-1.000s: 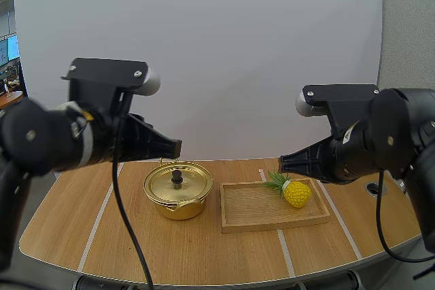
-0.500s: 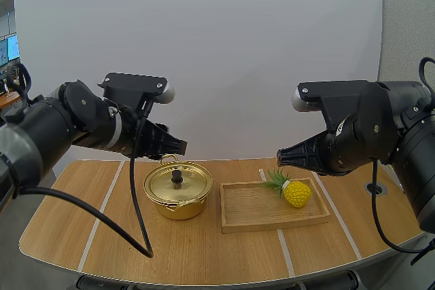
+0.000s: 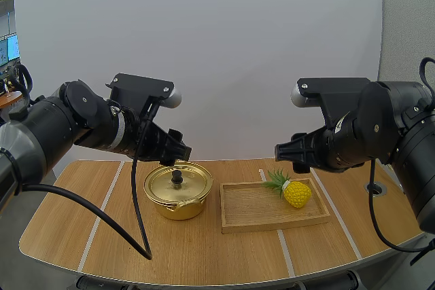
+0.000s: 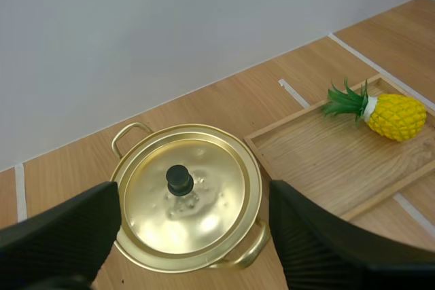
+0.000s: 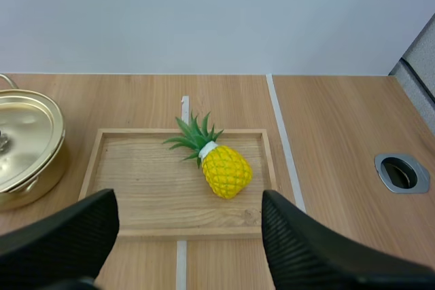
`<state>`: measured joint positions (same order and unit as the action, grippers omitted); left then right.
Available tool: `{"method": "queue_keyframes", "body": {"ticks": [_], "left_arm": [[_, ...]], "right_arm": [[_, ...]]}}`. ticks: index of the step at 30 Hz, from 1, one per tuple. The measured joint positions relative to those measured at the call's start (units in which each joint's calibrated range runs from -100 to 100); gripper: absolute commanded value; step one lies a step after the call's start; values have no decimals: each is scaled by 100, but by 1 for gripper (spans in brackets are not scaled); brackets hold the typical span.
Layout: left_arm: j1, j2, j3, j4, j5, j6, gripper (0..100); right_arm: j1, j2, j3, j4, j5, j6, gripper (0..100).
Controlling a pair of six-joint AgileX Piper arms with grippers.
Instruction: Open the pot, put the pineapple inside, and close it
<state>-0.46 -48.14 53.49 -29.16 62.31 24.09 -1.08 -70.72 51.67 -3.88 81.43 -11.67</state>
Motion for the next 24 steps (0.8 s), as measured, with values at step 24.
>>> {"method": "queue_keyframes", "body": {"ticks": [24], "left_arm": [[0,1513,-835,-57,843,1011,100]], "right_arm": [[0,0,0,18,800,0,100]]}}
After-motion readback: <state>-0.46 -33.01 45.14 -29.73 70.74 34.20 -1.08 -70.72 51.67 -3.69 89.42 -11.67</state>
